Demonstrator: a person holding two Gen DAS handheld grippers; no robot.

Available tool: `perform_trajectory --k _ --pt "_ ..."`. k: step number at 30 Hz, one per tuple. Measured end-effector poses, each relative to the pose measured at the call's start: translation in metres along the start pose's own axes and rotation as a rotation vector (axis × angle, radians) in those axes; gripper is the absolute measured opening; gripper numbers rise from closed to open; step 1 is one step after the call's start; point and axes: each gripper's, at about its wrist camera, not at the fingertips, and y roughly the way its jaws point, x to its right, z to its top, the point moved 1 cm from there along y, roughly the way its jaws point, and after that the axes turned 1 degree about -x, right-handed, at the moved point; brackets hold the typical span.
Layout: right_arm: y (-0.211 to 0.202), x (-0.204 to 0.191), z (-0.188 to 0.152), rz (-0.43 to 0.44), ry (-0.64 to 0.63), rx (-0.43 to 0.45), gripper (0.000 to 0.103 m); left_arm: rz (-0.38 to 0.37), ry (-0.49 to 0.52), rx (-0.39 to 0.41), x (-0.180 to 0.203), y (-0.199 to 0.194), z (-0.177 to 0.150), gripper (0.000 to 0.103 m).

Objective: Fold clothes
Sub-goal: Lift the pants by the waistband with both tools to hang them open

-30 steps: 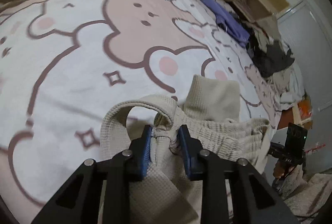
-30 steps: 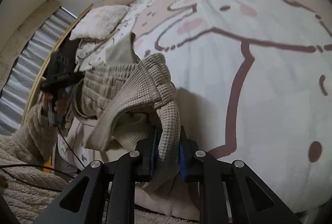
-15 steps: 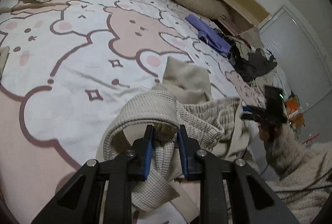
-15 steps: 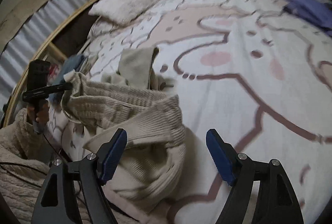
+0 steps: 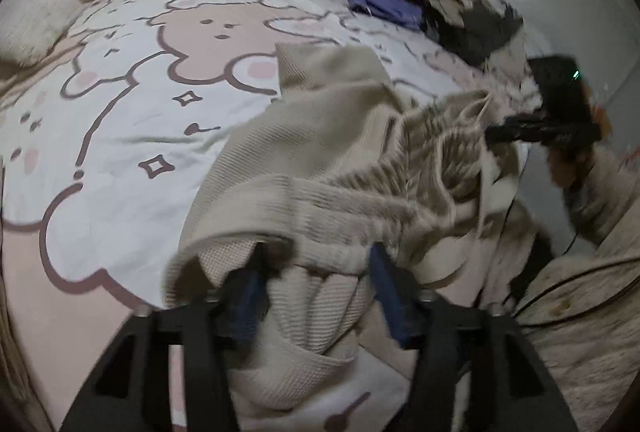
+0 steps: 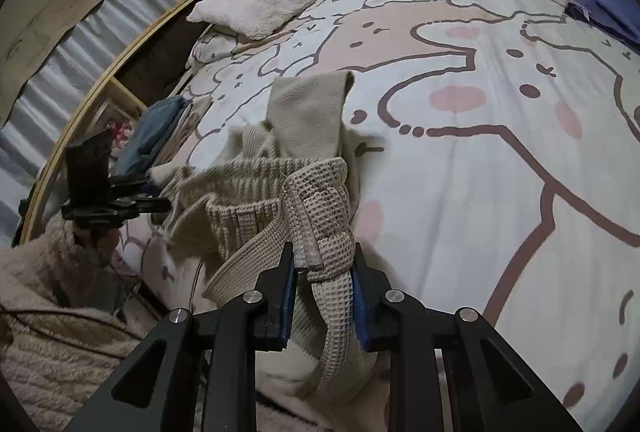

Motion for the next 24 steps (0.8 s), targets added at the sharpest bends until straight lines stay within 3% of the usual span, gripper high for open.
perform_trajectory --k 3,5,6,7,9,13,19,24 --pt "0.0 -0.002 -0.007 -0.023 0.007 -0.012 0.024 -0.028 -0.026 -0.012 -0.008 0.009 0.001 0.056" --pt "0.0 -0.002 -0.007 -0.035 0.032 -0.006 0.024 -0.038 -0.096 0.006 -0.016 0.005 0.002 0.045" --pt "-0.001 -0.002 -0.007 -0.045 0.044 0.002 0.024 -0.041 -0.137 0.019 -0.021 0.002 0.003 0.028" --pt "-0.003 -0.003 -0.005 -0.074 0.058 0.008 0.024 -0.043 -0.179 0.032 -0.025 -0.001 0.004 0.02" --pt "-0.006 -0.005 0.001 -0.155 0.093 0.017 0.023 -0.03 -0.233 0.087 -0.028 -0.017 0.008 0.019" --pt "-0.029 -0.016 0.023 -0.168 0.1 0.107 0.022 0.027 -0.284 0.218 -0.024 -0.057 0.021 0.019" --pt "-0.101 -0.062 0.077 -0.141 -0.033 0.326 0.021 0.221 -0.187 0.527 0.014 -0.154 0.067 0.019" --pt "-0.179 -0.121 0.118 -0.184 -0.195 0.541 0.021 0.337 -0.099 0.803 0.062 -0.257 0.1 0.019"
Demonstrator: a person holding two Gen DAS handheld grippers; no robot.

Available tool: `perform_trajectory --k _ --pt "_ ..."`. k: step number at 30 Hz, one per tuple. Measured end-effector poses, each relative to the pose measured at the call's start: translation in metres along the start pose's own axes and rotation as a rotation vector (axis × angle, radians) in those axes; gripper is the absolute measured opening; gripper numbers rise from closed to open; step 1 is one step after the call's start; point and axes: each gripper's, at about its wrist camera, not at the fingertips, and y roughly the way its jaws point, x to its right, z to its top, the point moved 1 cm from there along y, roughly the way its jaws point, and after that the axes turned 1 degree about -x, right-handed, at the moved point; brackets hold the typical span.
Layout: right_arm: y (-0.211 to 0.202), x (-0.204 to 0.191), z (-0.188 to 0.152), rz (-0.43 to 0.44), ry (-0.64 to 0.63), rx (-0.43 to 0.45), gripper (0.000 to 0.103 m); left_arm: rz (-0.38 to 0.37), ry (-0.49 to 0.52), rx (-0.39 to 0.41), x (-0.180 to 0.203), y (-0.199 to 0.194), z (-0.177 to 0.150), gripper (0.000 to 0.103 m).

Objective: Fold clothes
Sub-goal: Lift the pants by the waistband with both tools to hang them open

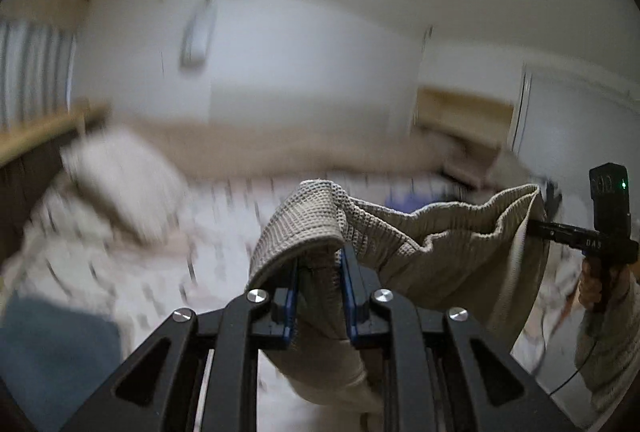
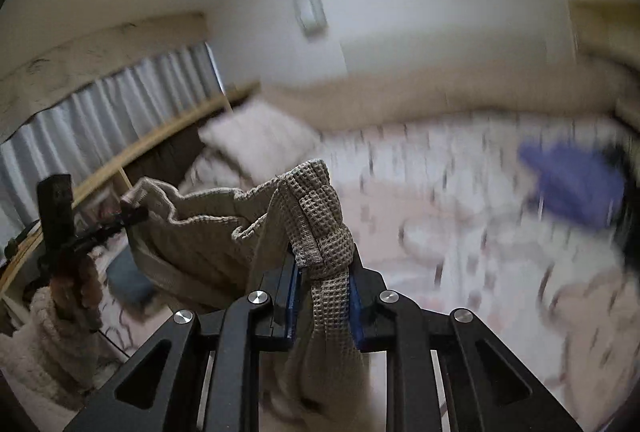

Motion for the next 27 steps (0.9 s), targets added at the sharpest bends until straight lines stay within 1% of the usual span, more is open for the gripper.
perform_trajectory --k 4,6,10,13,15,16,19,22,25,27 --pt "-0.065 -0.03 0.051 -0.019 -0.101 0.199 0.021 0.032 0.044 0.2 0.025 -0.059 0.055 0.019" --pt "-0.099 -0.043 0.068 -0.025 -0.134 0.287 0.021 0.044 0.066 0.279 0.038 -0.089 0.075 0.019" --pt "-0.165 -0.067 0.082 -0.041 -0.202 0.432 0.021 0.08 0.145 0.415 0.071 -0.153 0.102 0.019" --pt "-0.205 -0.083 0.081 -0.053 -0.252 0.513 0.021 0.114 0.211 0.486 0.093 -0.195 0.11 0.019" --pt "-0.227 -0.091 0.08 -0.055 -0.275 0.545 0.021 0.151 0.263 0.511 0.106 -0.218 0.11 0.019" --pt "-0.236 -0.094 0.08 -0.057 -0.282 0.552 0.021 0.165 0.283 0.516 0.111 -0.227 0.111 0.019" --pt "-0.254 -0.104 0.081 -0.062 -0.307 0.557 0.021 0.182 0.305 0.49 0.117 -0.247 0.116 0.019" --pt "-0.26 -0.111 0.084 -0.064 -0.343 0.544 0.021 0.238 0.315 0.447 0.112 -0.246 0.118 0.019" --pt "-0.236 -0.106 0.085 -0.055 -0.358 0.485 0.021 0.298 0.303 0.362 0.094 -0.211 0.108 0.019" --pt "-0.207 -0.098 0.081 -0.05 -0.352 0.415 0.021 0.337 0.293 0.284 0.077 -0.172 0.09 0.019"
